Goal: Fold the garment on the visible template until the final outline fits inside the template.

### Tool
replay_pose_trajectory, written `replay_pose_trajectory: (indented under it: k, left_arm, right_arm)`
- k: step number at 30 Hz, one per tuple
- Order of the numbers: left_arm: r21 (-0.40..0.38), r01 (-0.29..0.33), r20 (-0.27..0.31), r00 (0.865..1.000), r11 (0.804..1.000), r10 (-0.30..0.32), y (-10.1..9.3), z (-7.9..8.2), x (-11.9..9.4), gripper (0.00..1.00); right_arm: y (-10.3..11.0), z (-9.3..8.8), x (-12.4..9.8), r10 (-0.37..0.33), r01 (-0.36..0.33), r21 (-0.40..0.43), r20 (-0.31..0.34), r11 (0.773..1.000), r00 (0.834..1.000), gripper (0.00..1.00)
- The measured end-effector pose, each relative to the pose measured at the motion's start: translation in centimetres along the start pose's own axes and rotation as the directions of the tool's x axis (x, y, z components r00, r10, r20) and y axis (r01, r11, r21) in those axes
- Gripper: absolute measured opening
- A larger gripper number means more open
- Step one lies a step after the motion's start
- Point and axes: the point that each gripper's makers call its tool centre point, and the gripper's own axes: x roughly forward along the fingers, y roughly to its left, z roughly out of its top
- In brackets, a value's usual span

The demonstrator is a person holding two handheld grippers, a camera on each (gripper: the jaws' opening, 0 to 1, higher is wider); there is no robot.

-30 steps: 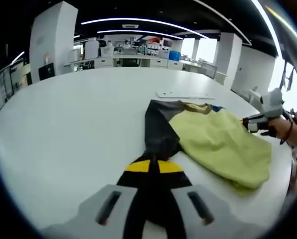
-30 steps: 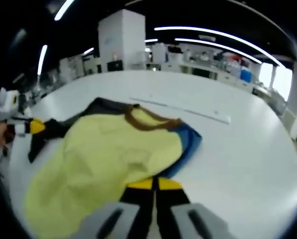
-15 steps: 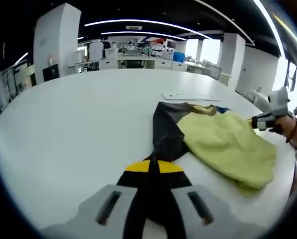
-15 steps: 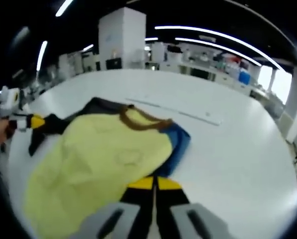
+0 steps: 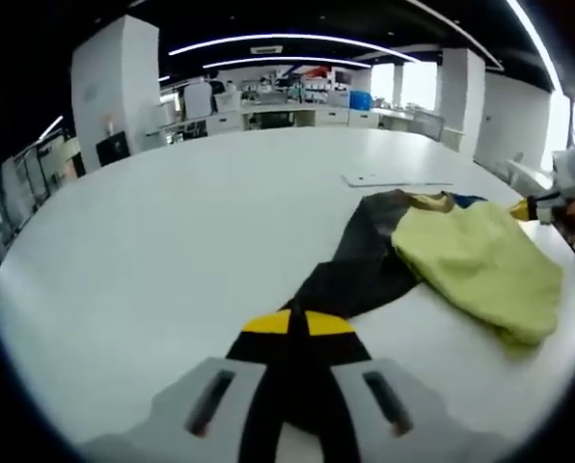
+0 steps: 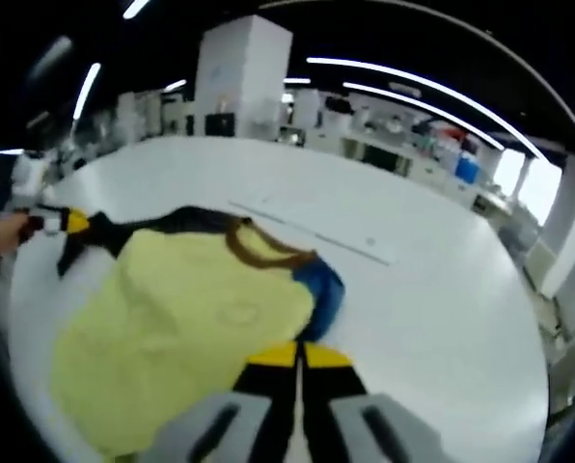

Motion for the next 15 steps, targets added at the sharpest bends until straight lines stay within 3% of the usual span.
replay_pose_trajectory:
  k: [7,15]
  left_arm:
    - [0.118,-0.054,-0.044,0.997,0.992,0.059,2.4,0.3,1.6,0.00]
    - [0.152,-0.092,-0.025,0.995,0.984,0.097,3.9,1.2,2.3,0.00]
  right_arm:
    - [-1.9,-0.7,-0.7,-0.029,0.028,-0.003,-0.015,1.000,0.999,0.00]
    - [-4.8,-1.3,-1.6,-0.088,0.085,-0.056,-0.046,0.995,0.995,0.00]
